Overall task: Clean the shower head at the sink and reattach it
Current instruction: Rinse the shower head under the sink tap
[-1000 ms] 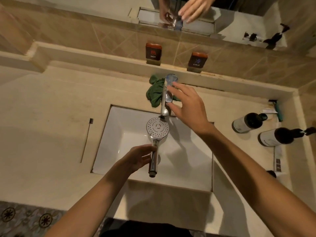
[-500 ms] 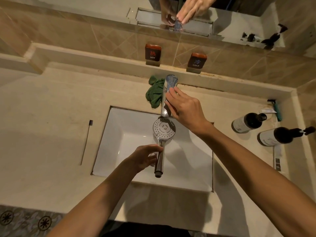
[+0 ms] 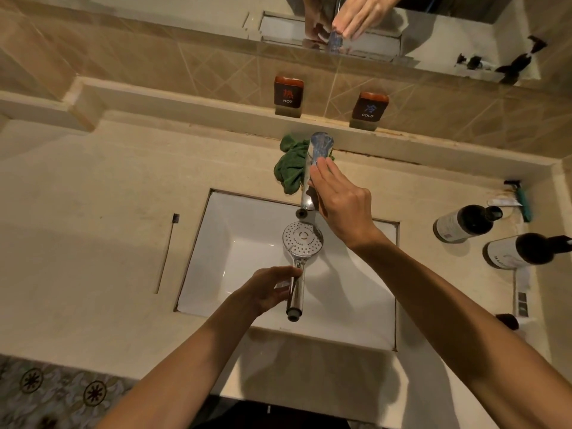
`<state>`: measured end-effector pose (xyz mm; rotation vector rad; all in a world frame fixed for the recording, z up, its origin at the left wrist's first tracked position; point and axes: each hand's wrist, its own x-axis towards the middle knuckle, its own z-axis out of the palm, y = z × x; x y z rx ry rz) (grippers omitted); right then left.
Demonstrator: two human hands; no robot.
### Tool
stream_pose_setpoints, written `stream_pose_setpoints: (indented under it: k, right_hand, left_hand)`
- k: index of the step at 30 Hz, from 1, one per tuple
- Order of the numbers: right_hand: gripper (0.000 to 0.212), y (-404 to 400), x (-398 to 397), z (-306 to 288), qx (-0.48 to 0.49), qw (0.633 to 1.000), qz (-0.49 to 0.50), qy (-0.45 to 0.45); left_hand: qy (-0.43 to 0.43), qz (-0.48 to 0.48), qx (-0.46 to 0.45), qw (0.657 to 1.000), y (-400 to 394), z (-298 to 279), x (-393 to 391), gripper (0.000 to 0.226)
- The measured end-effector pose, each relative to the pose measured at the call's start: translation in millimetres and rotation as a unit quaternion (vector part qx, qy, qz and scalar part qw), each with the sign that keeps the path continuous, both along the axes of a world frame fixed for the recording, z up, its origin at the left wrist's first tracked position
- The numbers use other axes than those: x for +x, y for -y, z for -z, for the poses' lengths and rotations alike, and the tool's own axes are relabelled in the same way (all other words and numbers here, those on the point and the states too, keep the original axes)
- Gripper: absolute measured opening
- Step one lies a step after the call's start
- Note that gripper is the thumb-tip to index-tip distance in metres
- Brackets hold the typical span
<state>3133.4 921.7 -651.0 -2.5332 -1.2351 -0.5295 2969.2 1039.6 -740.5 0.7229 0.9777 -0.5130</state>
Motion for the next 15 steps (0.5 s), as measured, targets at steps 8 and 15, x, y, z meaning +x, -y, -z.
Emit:
stream_pose_setpoints:
  k: [8, 15]
  right_hand:
    - [0.048, -11, 10, -6, 0.072, 0.997, 0.012, -0.012]
    - [0.039, -13, 6, -10, 0.104, 0.993, 0.026, -0.042]
  left_hand:
    - [0.001, -0.016, 0.003, 1.0, 2, 1, 3, 0.035]
    - [-0.004, -0.04, -0.01, 0.999, -4, 7, -9, 0.044]
